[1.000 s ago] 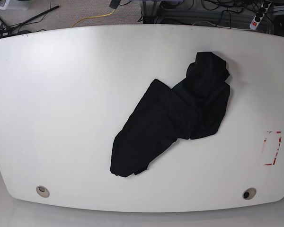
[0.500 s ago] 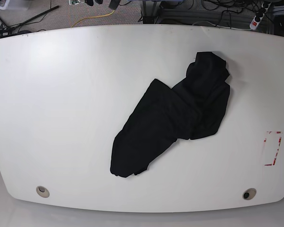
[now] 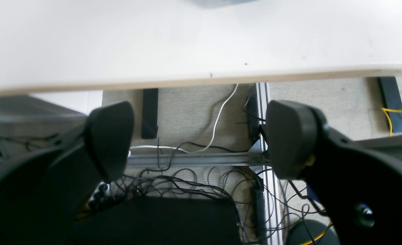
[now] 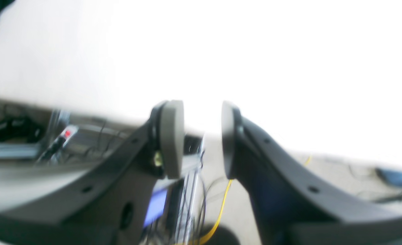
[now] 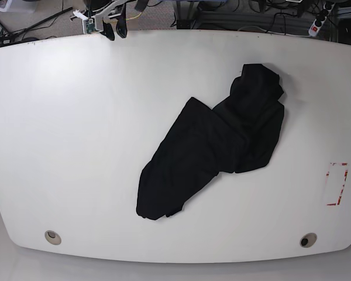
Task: Fold the T-shirt properly
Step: 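Move the right gripper down to the black shirt's edge and grasp it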
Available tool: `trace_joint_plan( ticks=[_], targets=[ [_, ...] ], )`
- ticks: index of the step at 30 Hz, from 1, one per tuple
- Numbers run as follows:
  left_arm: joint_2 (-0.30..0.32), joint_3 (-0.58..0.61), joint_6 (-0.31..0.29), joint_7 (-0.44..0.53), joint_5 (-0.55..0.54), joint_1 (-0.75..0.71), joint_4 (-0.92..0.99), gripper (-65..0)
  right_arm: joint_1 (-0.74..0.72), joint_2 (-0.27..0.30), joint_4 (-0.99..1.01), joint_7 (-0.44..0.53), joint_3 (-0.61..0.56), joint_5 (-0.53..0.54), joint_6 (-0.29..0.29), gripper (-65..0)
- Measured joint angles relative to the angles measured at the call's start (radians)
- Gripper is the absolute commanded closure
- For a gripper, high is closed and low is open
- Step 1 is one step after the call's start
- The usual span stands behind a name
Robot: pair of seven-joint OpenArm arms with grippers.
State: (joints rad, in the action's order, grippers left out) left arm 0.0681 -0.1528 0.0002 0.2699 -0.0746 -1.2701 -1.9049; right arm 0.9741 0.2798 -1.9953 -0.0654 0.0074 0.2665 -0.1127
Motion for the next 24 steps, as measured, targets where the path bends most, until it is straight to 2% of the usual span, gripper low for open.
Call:
trace_joint_plan(
  ticks=[7,9,14,17,21,24],
  targets=[
    [-0.032,0.0,-0.001,-0.003,0.0,0.054,-0.001,-59.0,-0.122,0.0,0.0,-0.012,-0.003,0.0,-0.001,-17.8],
    [-0.031,0.0,0.0,0.001,0.0,0.063,-0.001,-58.9,-0.163,0.0,0.0,-0.02,-0.003,0.0,-0.023,-17.9],
    [-0.032,-0.002,0.0,-0.007,0.0,0.095,-0.001,-58.9,-0.276,-0.009,0.0,-0.179,-0.008,0.001,-0.099,-17.9],
    [-0.032,-0.013,-0.006,-0.007,0.002,0.125,-0.001,-59.0,-0.357,-0.016,0.001,-0.251,-0.008,-0.001,-0.114,-18.1],
    [-0.04,-0.073,0.002,-0.007,0.0,0.174,0.0,-59.0,-0.47,-0.063,0.001,-0.366,-0.007,-0.002,-0.159,-18.1],
    [-0.064,-0.103,0.001,-0.004,0.0,0.212,-0.001,-59.0,-0.556,-0.08,0.002,-0.477,-0.012,0.004,-0.19,-24.1]
  ],
)
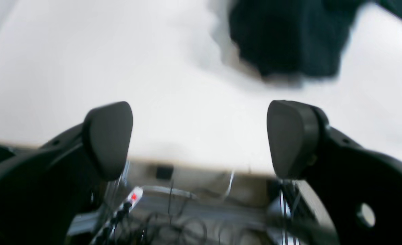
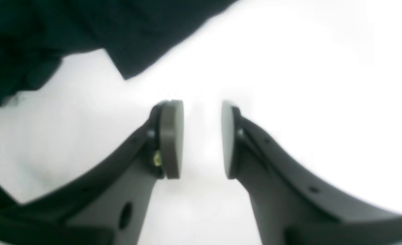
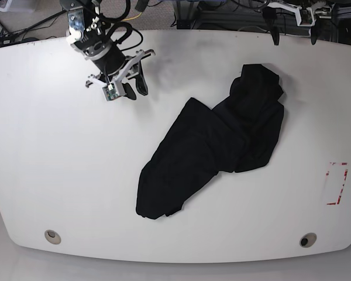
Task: Fold the T-shirt properly
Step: 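Move the right gripper down to the black shirt's edge and grasp it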
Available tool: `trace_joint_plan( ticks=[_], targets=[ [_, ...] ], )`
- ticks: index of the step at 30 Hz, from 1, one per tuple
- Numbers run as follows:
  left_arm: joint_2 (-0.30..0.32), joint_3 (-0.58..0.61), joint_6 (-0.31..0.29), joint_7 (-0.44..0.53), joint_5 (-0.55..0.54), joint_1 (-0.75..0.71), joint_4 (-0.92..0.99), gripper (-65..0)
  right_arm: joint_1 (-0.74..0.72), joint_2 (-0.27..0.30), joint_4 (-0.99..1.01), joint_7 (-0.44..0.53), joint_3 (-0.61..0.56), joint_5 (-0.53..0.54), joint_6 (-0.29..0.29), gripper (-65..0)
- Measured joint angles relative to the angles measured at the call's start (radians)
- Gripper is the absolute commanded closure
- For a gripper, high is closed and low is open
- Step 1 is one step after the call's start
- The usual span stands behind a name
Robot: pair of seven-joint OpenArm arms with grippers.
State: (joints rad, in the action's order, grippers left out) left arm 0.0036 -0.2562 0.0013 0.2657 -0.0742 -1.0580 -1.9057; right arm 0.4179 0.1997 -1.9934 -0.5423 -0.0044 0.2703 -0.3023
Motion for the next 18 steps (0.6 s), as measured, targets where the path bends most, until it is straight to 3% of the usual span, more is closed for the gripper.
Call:
trace_joint_plan(
  ticks=[5,10,14,18],
  targets=[
    [0.0,-0.013,-0.003,-0.005,0.004,0.021,0.0,-58.8,-0.144,-0.029,0.021,-0.102,0.011,-0.008,0.015,-36.9],
    [0.004,-0.014,-0.003,-0.003,0.007,0.054,0.001,-58.8,-0.272,-0.057,0.091,-0.175,0.001,0.002,-0.004,-37.7],
    [0.002,-0.014,-0.003,-0.003,0.008,0.073,0.004,-58.8,-0.399,-0.077,0.213,-0.223,0.01,-0.005,0.013,-37.7],
    [0.004,-0.017,-0.001,-0.004,0.007,0.085,0.006,-58.6,-0.511,-0.092,0.347,-0.225,0.005,-0.001,0.013,-37.9]
  ],
)
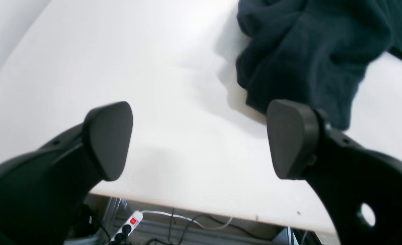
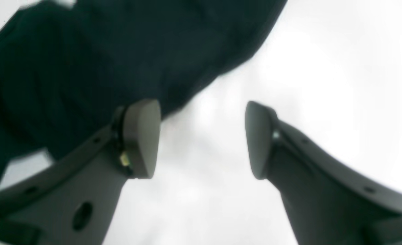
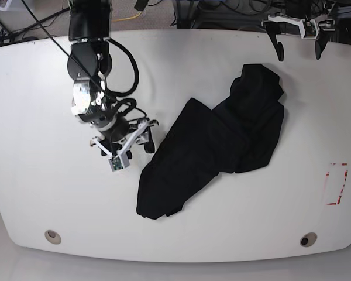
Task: Fold the T-shirt properly
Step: 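Move the right gripper down to the black shirt's edge and grasp it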
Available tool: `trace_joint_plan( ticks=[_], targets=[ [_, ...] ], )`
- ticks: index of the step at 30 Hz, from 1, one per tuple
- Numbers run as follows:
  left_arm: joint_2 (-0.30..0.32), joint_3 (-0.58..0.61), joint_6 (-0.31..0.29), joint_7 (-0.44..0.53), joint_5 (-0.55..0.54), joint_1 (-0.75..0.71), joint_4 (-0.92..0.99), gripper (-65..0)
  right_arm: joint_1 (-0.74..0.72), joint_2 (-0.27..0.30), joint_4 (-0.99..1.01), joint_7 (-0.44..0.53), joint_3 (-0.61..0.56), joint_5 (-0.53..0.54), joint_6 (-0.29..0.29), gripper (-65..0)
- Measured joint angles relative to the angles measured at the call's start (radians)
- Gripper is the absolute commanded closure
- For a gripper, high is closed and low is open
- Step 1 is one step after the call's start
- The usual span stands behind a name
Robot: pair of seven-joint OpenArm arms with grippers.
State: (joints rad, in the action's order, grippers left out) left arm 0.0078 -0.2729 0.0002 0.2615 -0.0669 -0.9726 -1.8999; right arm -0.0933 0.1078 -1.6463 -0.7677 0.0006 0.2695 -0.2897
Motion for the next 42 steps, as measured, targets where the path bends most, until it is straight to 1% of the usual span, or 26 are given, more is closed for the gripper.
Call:
trace_joint_plan(
  ticks=[3,5,8,11,12,15,16,18,21,24,27,33,34,40,42],
  targets=[
    [0.001,0.0,-0.001,0.0,0.003,0.003,0.0,-58.6,-0.079,0.0,0.119,-0.001,-0.002,0.002,-0.009,-37.9],
    [-0.001,-0.001,-0.001,-0.003,0.003,0.01,0.0,-58.6,-0.136,0.001,0.204,-0.005,0.002,-0.009,0.002,-37.9],
    [0.003,0.0,-0.002,0.0,0.003,0.022,0.0,-58.6,-0.232,-0.003,0.356,0.016,0.009,-0.008,-0.004,-37.9],
    [0.022,0.002,-0.003,0.001,0.003,0.02,0.0,-58.6,-0.303,-0.008,0.485,0.07,0.011,-0.005,-0.055,-37.9],
    [0.028,0.003,0.0,-0.001,0.003,0.02,0.001,-58.6,-0.328,-0.009,0.536,0.092,0.011,0.001,-0.086,-37.9],
    [0.031,0.003,0.0,0.0,0.003,0.02,0.001,-58.6,-0.388,-0.02,0.663,0.115,0.023,-0.003,-0.109,-37.9],
    [0.031,0.003,-0.001,-0.001,0.003,0.02,0.001,-58.6,-0.407,-0.028,0.719,0.12,0.053,0.002,-0.131,-37.9],
    [0.031,0.003,-0.003,0.001,0.004,0.02,0.001,-58.6,-0.438,-0.029,0.792,0.154,0.092,-0.002,-0.154,-37.9],
    [0.031,0.003,0.0,-0.002,0.003,0.026,0.001,-58.6,-0.48,-0.016,0.908,0.195,0.131,-0.011,-0.16,-37.9],
    [0.031,0.003,-0.001,-0.002,0.003,0.041,0.001,-58.6,-0.507,-0.009,0.974,0.238,0.133,-0.011,-0.16,-37.9],
    [0.031,0.003,-0.001,0.001,0.003,0.044,0.001,-58.6,-0.516,-0.016,1.018,0.277,0.133,-0.006,-0.164,-37.9],
    [0.031,0.003,-0.001,0.001,0.003,0.043,0.001,-58.6,-0.512,-0.034,1.032,0.291,0.13,-0.005,-0.171,-37.6],
    [0.031,0.003,-0.001,0.001,0.003,0.044,0.001,-58.6,-0.512,-0.039,1.032,0.294,0.13,-0.007,-0.163,-37.4],
    [0.032,0.001,-0.001,0.0,0.003,0.044,0.001,-58.6,-0.503,-0.079,1.032,0.305,0.131,-0.003,-0.164,-36.9],
    [0.031,0.001,-0.001,0.001,0.003,0.043,0.001,-58.6,-0.503,-0.091,1.032,0.304,0.13,-0.004,-0.164,-34.2]
  ],
)
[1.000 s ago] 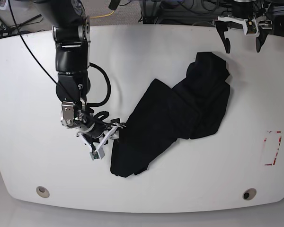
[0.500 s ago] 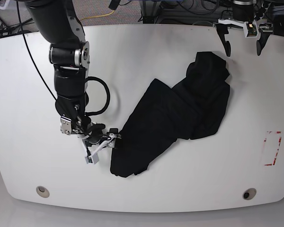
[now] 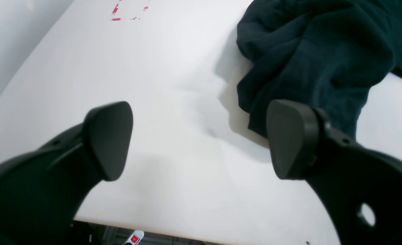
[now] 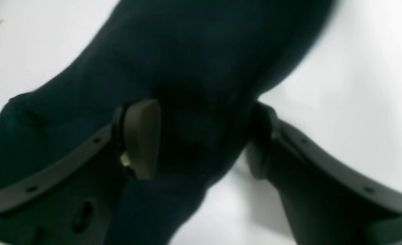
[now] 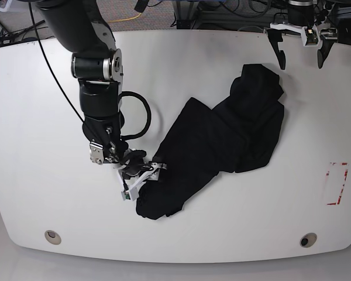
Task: Fold the T-shirt properly
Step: 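Move the right gripper down to the black shirt's edge and grasp it, then lower the left gripper onto the shirt's opposite end and grasp it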
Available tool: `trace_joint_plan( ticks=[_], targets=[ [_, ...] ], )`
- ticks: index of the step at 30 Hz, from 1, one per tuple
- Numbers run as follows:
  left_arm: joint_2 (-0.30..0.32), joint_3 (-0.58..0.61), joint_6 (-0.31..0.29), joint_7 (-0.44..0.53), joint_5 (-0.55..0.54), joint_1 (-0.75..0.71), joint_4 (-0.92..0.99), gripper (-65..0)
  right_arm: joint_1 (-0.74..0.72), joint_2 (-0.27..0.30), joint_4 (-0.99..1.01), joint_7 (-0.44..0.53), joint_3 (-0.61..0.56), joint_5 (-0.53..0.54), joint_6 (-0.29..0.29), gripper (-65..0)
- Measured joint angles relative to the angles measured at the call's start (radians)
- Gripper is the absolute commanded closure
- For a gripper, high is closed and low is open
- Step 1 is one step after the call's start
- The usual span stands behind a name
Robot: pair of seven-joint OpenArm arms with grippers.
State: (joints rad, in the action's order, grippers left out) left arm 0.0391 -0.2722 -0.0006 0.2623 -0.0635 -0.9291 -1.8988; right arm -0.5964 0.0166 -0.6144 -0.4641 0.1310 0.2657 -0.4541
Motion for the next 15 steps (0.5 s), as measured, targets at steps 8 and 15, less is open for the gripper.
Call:
trace_joint_plan(
  ticks=[8,15],
  targets=[
    [0.0,0.0,0.0,0.0,0.0,0.001,0.0,-58.6,0.025,0.0,0.0,0.034,0.003,-0.001,0.0,0.0],
    [0.0,-0.027,0.007,-0.132,-0.005,0.039,-0.005,-58.6,0.057,0.013,-0.115,-0.072,0.001,-0.009,0.0,0.0]
  ],
)
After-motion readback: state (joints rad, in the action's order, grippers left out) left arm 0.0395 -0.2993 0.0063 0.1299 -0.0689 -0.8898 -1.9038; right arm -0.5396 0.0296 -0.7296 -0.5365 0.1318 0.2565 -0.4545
